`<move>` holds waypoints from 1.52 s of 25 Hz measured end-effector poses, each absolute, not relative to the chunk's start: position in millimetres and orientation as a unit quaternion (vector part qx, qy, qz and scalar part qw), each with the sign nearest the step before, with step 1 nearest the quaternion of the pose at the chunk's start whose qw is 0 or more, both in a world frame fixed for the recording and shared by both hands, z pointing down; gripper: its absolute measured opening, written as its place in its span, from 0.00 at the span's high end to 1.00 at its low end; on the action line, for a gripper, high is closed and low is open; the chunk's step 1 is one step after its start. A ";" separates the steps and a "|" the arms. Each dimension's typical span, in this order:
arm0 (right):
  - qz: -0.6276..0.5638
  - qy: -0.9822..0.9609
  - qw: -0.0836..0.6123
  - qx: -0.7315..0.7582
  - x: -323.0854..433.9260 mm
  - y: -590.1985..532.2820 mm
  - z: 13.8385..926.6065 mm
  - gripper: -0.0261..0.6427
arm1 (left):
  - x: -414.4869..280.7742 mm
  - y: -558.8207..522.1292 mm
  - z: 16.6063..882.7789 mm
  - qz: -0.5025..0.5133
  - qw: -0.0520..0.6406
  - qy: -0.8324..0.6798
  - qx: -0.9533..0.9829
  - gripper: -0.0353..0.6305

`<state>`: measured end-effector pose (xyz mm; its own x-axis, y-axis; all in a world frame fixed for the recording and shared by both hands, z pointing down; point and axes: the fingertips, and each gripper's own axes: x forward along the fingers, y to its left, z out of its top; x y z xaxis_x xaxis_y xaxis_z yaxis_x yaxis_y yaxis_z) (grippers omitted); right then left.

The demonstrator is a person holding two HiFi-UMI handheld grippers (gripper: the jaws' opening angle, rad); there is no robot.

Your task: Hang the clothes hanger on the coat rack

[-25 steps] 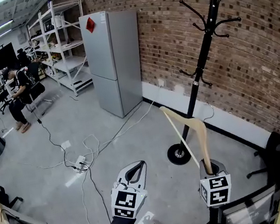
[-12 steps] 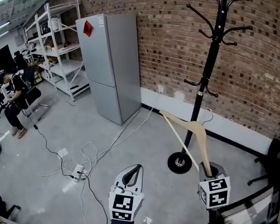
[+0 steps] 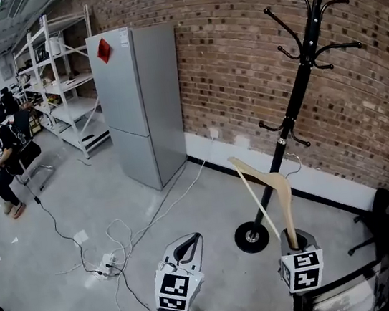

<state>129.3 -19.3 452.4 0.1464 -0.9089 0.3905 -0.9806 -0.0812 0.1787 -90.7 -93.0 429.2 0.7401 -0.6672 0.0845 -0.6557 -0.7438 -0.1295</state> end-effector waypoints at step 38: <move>0.097 -0.487 0.159 0.853 196.2 -284.4 418.9 0.92 | 13.9 -436.1 435.2 -0.038 0.044 0.182 -0.982 0.94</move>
<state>196.2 -284.4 418.9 0.5069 -0.8003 0.3203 -0.8620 -0.4751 0.1770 13.9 -436.1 435.2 0.9307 -0.3611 0.0580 -0.3545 -0.9297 -0.1004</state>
